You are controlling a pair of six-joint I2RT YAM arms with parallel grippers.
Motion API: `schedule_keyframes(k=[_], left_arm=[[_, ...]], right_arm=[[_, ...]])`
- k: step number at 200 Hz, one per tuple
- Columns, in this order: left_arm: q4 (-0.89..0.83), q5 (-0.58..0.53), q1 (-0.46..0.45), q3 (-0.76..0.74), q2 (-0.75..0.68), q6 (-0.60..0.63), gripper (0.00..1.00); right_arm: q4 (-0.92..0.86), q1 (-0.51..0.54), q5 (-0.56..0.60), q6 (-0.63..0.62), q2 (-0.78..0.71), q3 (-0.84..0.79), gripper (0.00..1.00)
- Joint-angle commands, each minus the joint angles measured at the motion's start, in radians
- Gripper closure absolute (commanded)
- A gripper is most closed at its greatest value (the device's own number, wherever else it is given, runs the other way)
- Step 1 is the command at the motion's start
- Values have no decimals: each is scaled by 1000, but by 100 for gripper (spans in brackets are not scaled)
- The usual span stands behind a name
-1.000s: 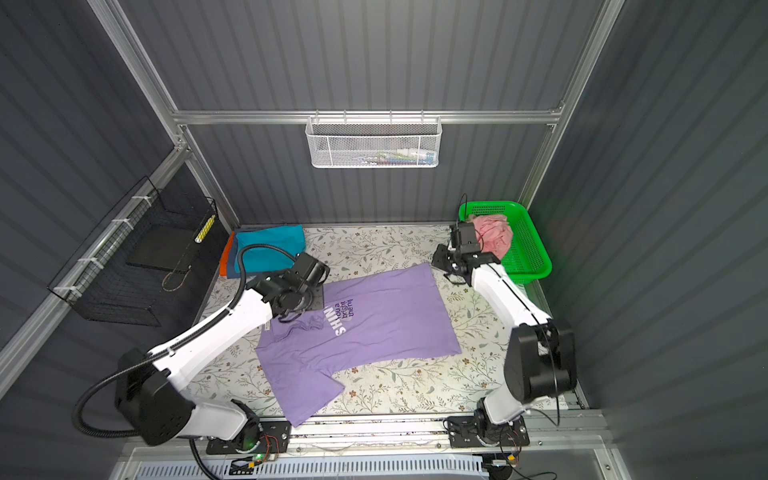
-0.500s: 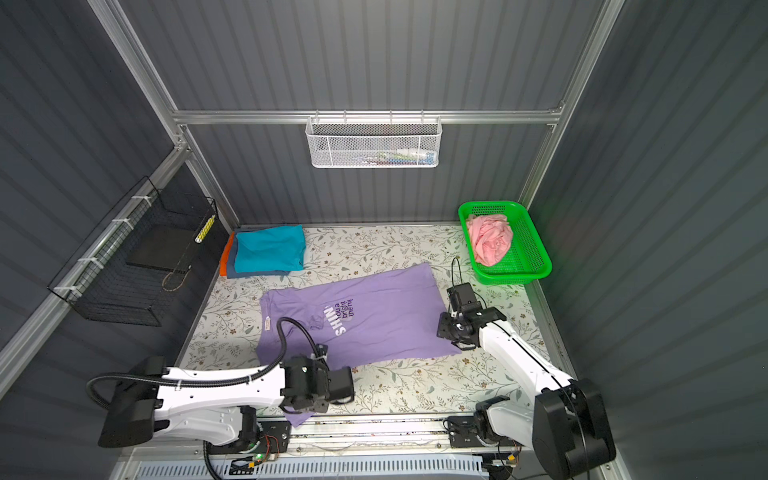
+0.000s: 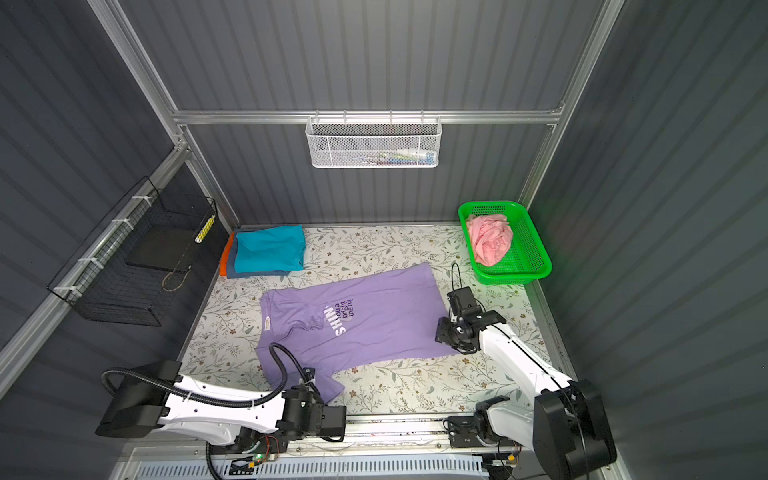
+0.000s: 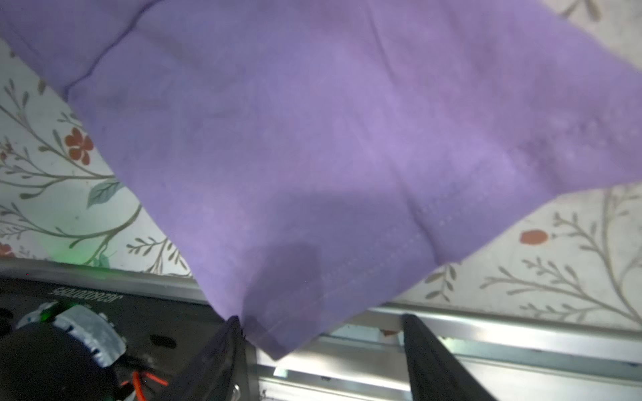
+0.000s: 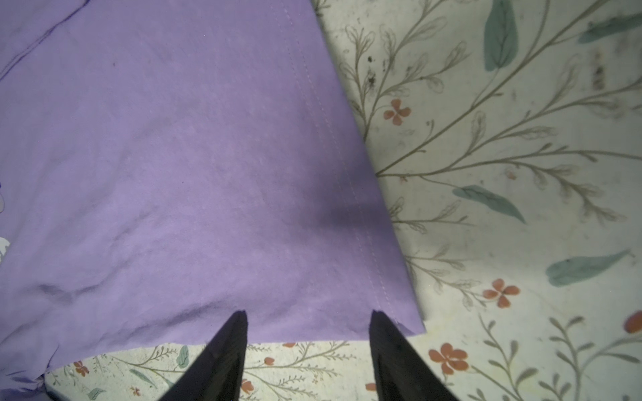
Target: Fold and stack the t-shirts
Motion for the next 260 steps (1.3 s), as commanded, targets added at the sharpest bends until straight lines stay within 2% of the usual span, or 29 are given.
schedule_keyframes(k=[1, 13, 36, 55, 69, 80, 90, 100, 137, 159, 179, 216, 224, 239, 249, 260], left_arm=[[12, -68, -4, -52, -57, -105, 36], [10, -77, -4, -69, -84, -116, 42], [-15, -83, -2, -86, -107, -114, 44], [6, -81, -2, -105, -119, -111, 53], [6, -84, 5, -106, -124, -108, 70], [-6, -91, 16, -95, -128, -96, 90], [-30, -101, 33, -73, -129, -75, 100], [-86, -115, 54, -40, -130, -56, 100], [-238, -143, 153, 65, -167, 46, 100], [-325, -183, 190, 125, -206, 84, 100], [-368, -218, 232, 191, -217, 129, 100], [-382, -247, 334, 311, -155, 273, 100], [-385, -253, 349, 333, -144, 295, 100], [-393, -254, 395, 372, -128, 351, 100], [-408, -256, 441, 394, -122, 391, 100], [-407, -256, 499, 420, -119, 455, 100]], right_arm=[[-5, 1, 2, 1, 4, -4, 41], [-10, 1, 3, 0, 8, -1, 42], [-15, 1, 2, 0, 17, 3, 42], [-14, 1, -1, 7, 23, 2, 42], [-14, 1, -4, 14, 24, -3, 42], [-15, 1, 1, 20, 25, -8, 42], [-16, 1, 15, 25, 27, -14, 42], [-20, -1, 24, 29, 30, -15, 40], [-58, -49, 56, 40, 45, -14, 26], [-49, -107, 14, 30, 66, -36, 25], [-42, -108, 9, 30, 90, -53, 25], [5, -107, -45, 45, 121, -92, 41], [14, -107, -48, 46, 121, -92, 51], [21, -108, -50, 42, 129, -75, 77], [14, -113, -54, 35, 143, -51, 85], [5, -118, -60, 23, 161, -13, 90]])
